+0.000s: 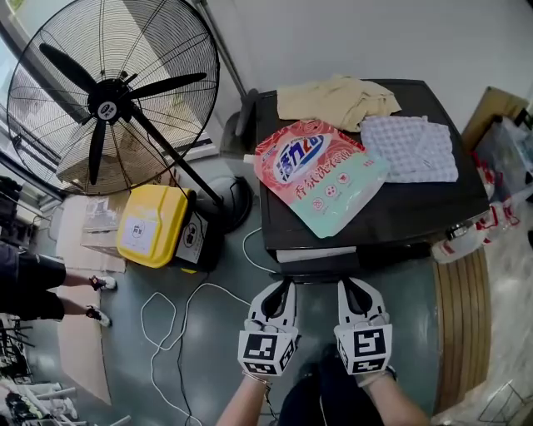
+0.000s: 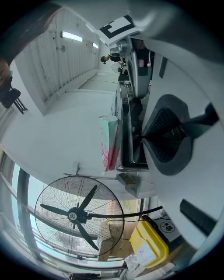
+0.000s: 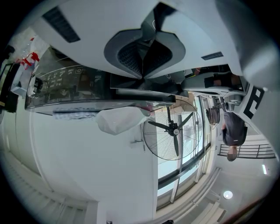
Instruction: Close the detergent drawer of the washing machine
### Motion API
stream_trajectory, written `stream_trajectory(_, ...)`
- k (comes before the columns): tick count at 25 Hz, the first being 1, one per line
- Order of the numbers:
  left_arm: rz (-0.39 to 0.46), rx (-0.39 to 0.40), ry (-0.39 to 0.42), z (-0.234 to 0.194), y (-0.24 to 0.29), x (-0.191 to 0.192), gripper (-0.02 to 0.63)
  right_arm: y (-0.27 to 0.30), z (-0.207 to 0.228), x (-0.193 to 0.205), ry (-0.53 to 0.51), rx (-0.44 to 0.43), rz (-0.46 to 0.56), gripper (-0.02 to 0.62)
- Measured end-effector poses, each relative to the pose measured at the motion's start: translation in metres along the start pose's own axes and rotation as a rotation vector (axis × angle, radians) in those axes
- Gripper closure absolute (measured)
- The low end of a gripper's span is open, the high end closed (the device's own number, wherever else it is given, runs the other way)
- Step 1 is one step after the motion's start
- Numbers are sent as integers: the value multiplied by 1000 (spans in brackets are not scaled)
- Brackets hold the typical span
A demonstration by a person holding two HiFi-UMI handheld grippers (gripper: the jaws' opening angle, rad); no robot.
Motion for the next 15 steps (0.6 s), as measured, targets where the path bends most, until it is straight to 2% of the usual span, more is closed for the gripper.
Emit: stream_trajectory(15, 11, -4, -19, -4, 6, -2, 580, 7, 1, -3, 3, 3, 8, 565)
Point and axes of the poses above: the fingertips, and each gripper's own axes: y forward along the fingers, z to its right, x out of its underside, the point moved 6 cm from there along -y, backward along the fingers
